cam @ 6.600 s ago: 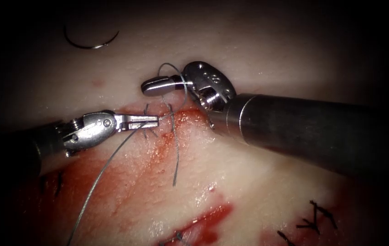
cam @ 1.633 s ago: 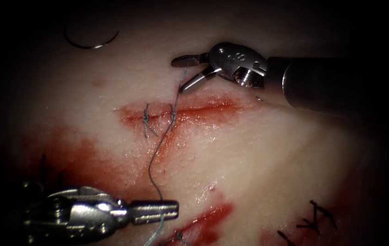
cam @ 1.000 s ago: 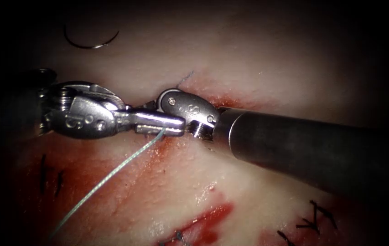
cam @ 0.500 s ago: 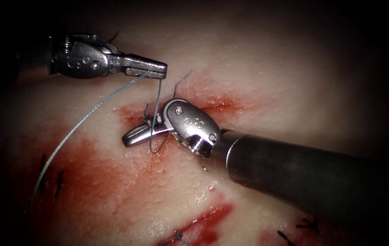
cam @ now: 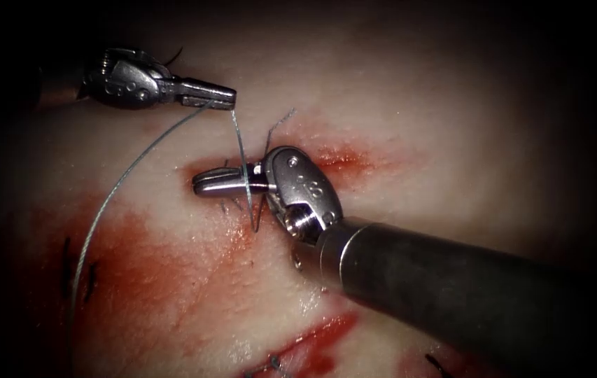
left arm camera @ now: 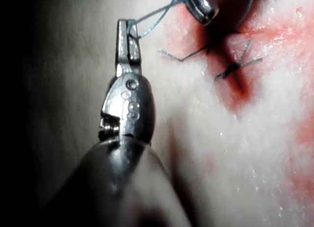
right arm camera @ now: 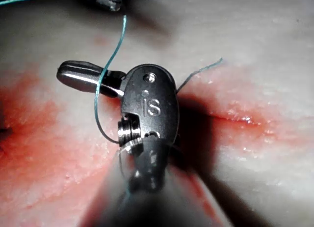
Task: Wound Closure
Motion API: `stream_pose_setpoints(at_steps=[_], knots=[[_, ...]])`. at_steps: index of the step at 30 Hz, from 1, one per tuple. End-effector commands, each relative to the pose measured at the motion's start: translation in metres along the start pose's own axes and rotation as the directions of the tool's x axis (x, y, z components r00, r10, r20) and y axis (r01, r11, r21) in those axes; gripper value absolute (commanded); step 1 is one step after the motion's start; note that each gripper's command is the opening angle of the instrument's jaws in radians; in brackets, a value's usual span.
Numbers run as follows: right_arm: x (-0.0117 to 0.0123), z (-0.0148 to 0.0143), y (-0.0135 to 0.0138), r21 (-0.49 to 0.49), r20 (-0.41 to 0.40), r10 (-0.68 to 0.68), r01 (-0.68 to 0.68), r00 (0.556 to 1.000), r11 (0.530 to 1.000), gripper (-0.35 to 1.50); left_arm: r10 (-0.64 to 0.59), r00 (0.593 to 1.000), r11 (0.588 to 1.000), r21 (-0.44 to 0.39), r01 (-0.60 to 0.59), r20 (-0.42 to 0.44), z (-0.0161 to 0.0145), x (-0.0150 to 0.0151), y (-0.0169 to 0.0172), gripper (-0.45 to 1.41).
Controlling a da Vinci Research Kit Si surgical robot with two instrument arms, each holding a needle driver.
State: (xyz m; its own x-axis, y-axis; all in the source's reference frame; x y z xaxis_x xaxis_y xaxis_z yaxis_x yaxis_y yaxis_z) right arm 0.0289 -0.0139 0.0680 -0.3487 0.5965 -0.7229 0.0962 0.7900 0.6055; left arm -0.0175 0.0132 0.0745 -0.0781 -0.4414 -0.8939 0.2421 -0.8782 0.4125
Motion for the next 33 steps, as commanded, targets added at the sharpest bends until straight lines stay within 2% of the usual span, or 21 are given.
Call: stream_pose_setpoints(at_steps=[1, 2, 4, 12, 15, 21, 22, 28, 33], knots=[[0.0005, 0.0007, 0.0008, -0.008, -0.009, 0.003, -0.003, 1.000, 1.000, 0.12, 0.009, 1.000, 1.000, 0.002, -0.009, 0.008, 0.0003, -0.0010, -0.0004, -0.45], [0.0008, 0.0006, 0.0009, -0.014, -0.013, 0.007, -0.007, 1.000, 1.000, 0.26, 0.017, 1.000, 1.000, 0.002, -0.017, 0.017, 0.0004, -0.0014, 0.0003, -0.45], [0.0011, 0.0004, 0.0010, -0.035, -0.028, 0.014, -0.015, 1.000, 0.999, 0.36, 0.029, 0.999, 1.000, 0.002, -0.029, 0.027, 0.0005, -0.0019, 0.0012, -0.45], [0.0020, -0.0012, 0.0012, -0.096, -0.070, 0.043, -0.049, 0.997, 0.994, 0.39, 0.037, 0.998, 0.999, -0.002, -0.037, 0.051, 0.0005, -0.0036, 0.0057, -0.45], [0.0025, -0.0017, 0.0017, -0.121, -0.089, 0.041, -0.052, 0.995, 0.991, 0.51, 0.020, 0.998, 1.000, 0.004, -0.020, 0.059, 0.0007, -0.0039, 0.0068, -0.45], [0.0026, -0.0027, 0.0038, -0.097, -0.061, 0.024, -0.030, 0.998, 0.995, 1.03, -0.006, 0.997, 1.000, 0.019, 0.005, 0.070, 0.0025, -0.0037, 0.0088, -0.45], [0.0024, -0.0028, 0.0041, -0.099, -0.054, 0.023, -0.028, 0.998, 0.995, 1.05, -0.011, 0.998, 1.000, 0.020, 0.009, 0.068, 0.0029, -0.0036, 0.0090, -0.45], [0.0013, -0.0037, 0.0055, -0.254, 0.042, 0.072, -0.059, 0.996, 0.965, 1.06, -0.026, 0.997, 0.999, 0.035, 0.024, 0.071, 0.0065, -0.0028, 0.0098, -0.45], [0.0006, -0.0046, 0.0057, -0.371, -0.005, 0.189, -0.177, 0.982, 0.912, 0.98, -0.036, 0.996, 0.998, 0.052, 0.032, 0.085, 0.0088, -0.0021, 0.0092, -0.45]])
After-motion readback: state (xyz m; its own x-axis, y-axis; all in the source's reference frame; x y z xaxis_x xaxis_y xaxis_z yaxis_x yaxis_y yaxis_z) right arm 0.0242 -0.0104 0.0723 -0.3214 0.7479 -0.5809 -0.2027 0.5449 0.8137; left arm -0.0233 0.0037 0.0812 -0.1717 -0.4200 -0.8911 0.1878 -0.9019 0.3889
